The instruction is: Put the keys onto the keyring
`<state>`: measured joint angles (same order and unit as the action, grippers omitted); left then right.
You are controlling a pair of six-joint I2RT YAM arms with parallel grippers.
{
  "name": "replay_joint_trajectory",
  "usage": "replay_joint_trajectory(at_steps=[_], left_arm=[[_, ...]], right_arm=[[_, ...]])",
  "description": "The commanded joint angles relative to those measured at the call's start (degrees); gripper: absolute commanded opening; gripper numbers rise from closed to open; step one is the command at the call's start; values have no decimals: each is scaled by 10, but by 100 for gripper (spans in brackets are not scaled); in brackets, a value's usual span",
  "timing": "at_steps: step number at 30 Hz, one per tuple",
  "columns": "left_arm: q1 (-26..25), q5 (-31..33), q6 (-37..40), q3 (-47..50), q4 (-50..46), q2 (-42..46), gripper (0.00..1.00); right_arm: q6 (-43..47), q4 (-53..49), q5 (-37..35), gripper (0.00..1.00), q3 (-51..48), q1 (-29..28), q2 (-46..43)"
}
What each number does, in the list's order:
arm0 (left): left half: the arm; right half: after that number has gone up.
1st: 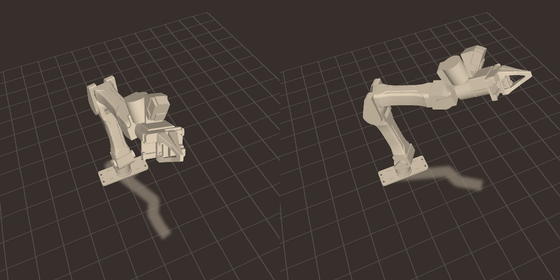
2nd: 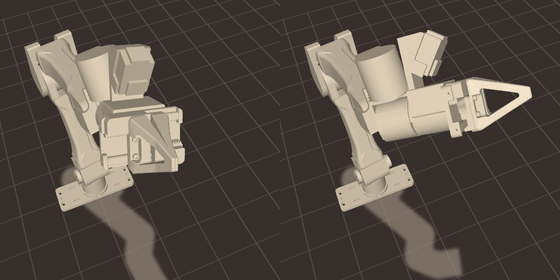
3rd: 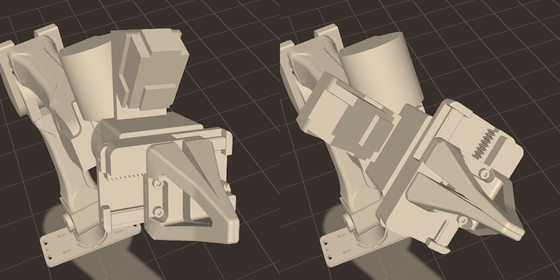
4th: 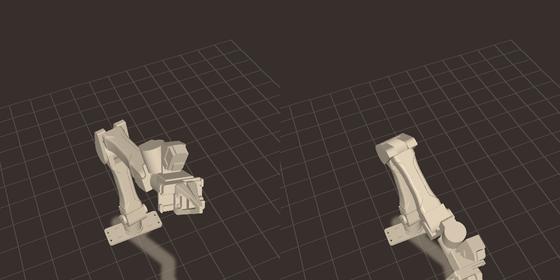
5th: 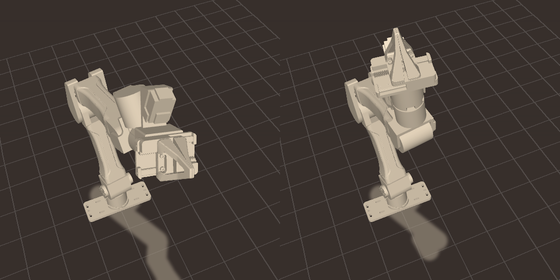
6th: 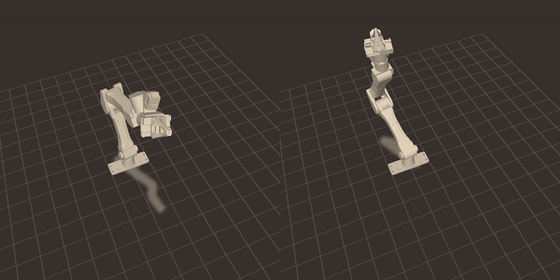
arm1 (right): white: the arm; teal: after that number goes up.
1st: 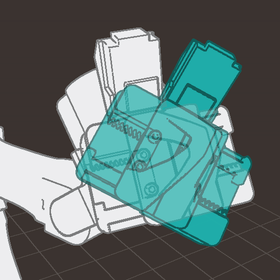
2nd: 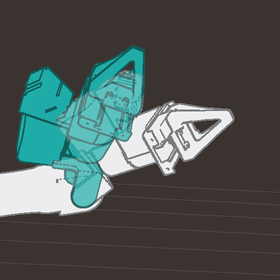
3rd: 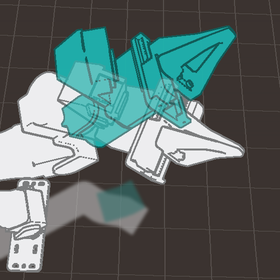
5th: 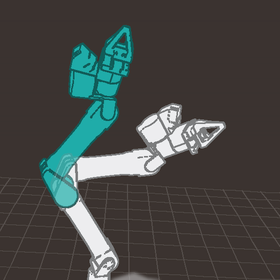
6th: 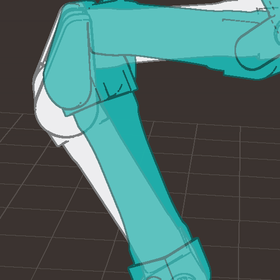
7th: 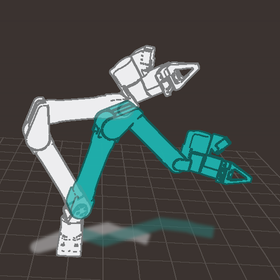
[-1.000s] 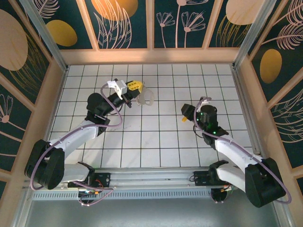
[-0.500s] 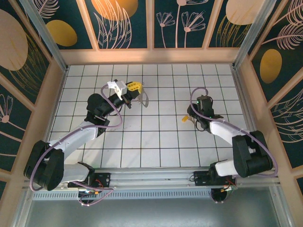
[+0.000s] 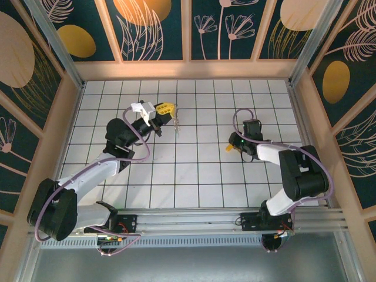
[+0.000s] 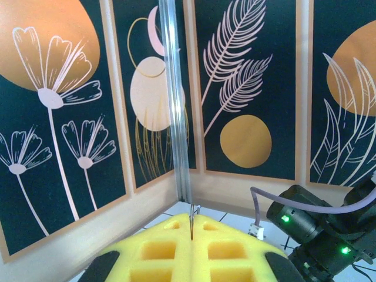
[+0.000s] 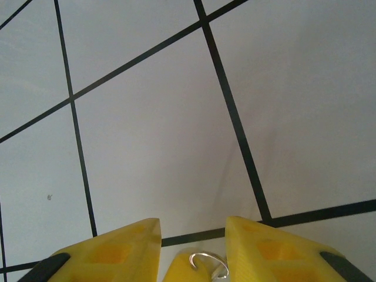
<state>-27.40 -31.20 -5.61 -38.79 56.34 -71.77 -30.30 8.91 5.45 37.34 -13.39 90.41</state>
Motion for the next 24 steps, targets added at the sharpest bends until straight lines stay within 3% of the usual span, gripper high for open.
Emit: replay_joint_trajectory(at_steps=[1, 24], left_arm=[[-3, -9, -4, 7, 25, 23, 0], [-3, -14, -16, 13, 42, 25, 0]], right_arm=[[2, 19, 16, 34, 17, -2, 10], [-3, -15, -37, 27, 5, -24, 7]])
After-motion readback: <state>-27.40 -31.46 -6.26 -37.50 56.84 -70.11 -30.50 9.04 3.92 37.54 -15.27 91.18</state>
